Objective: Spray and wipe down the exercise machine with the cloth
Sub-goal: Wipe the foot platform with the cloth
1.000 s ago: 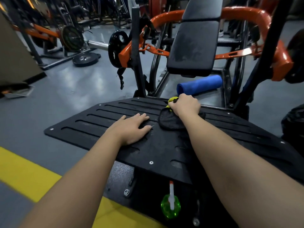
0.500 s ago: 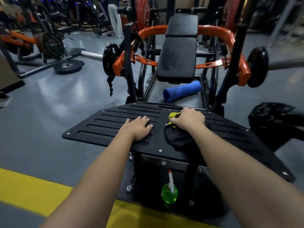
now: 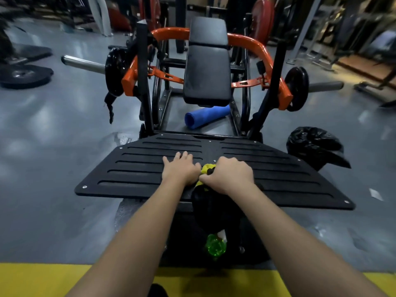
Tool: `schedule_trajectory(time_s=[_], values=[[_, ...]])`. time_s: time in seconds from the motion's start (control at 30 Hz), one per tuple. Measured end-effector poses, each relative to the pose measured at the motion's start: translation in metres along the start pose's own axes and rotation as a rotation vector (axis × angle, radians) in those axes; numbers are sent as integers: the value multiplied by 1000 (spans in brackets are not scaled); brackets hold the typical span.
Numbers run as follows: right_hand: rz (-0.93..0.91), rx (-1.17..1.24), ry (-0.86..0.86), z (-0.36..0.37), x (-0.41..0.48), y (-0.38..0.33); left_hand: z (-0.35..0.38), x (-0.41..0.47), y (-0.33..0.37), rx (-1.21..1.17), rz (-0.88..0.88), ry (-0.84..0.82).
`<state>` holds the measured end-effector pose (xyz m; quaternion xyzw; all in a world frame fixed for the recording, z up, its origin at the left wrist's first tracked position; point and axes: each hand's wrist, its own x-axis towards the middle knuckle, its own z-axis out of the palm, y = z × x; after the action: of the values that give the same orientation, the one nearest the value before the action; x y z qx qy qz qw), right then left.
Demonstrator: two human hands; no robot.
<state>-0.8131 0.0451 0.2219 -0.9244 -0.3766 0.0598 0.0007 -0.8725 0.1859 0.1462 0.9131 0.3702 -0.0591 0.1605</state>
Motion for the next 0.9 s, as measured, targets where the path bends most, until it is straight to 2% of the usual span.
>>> schedule_trajectory(time_s=[0.17,0.33,0.43,0.6,0.77,0.9], values=[[48,74,19,3,-1,-4,2,2,-2,0,4,-20],[36,250,169,28,13,7,4,7,-3,1,-16,-31],[2,170,208,34,10,16,2,4,-2,19,-6,-46],[-165,312,121,42,-19,46,-5,-3,-2,-23,-1,-16],[-116,293,100,43,-10,35,-17,-25,-5,-194,57,33],[-78,257,145,48,21,16,-32,-50,-25,-111,53,138]])
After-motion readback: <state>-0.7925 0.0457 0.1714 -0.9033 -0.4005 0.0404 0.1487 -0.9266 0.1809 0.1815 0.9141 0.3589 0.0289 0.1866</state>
